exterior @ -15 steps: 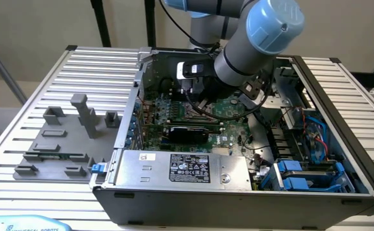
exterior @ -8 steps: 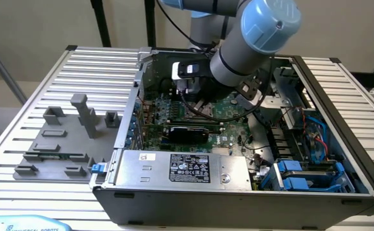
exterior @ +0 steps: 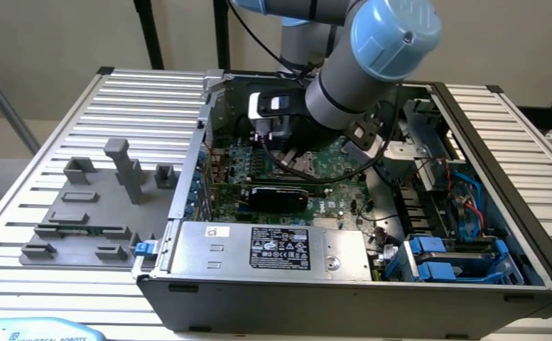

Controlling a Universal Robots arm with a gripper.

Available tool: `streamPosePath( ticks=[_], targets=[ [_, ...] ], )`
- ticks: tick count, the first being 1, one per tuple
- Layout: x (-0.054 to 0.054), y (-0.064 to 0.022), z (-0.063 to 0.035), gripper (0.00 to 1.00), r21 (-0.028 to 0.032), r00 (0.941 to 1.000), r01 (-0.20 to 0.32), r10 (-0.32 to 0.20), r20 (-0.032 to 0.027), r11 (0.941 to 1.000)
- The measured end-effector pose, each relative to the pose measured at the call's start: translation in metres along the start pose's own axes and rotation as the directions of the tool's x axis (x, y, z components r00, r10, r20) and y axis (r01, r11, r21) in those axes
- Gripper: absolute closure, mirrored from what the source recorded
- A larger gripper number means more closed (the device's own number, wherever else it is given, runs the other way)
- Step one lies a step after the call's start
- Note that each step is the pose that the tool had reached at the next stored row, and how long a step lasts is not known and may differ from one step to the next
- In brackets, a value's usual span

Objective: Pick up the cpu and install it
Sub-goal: 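Install the second cpu locking lever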

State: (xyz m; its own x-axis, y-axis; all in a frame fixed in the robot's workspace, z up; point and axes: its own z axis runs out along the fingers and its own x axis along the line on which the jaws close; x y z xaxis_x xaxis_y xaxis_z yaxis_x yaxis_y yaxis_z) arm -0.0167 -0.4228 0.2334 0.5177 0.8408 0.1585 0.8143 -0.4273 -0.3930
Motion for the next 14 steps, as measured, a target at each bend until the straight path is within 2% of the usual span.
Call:
streamPosePath(
  ticks=[4, 9, 11, 14],
  targets=[
    [-0.002, -0.0015, 0.0020, 0.89, 0.0060, 1.0000, -0.002, 0.002, 0.0033, 1.0000],
    [-0.006, -0.0052, 0.0079, 0.89, 0.0062, 1.0000, 0.000, 0.000, 0.0040, 1.0000],
    [-0.008, -0.0077, 0.0111, 0.89, 0.0008, 1.0000, 0.002, -0.002, 0.0018, 1.0000],
    [-0.009, -0.0094, 0.0145, 0.89, -0.0146, 1.0000, 0.007, -0.007, -0.0051, 0.9999]
  ],
)
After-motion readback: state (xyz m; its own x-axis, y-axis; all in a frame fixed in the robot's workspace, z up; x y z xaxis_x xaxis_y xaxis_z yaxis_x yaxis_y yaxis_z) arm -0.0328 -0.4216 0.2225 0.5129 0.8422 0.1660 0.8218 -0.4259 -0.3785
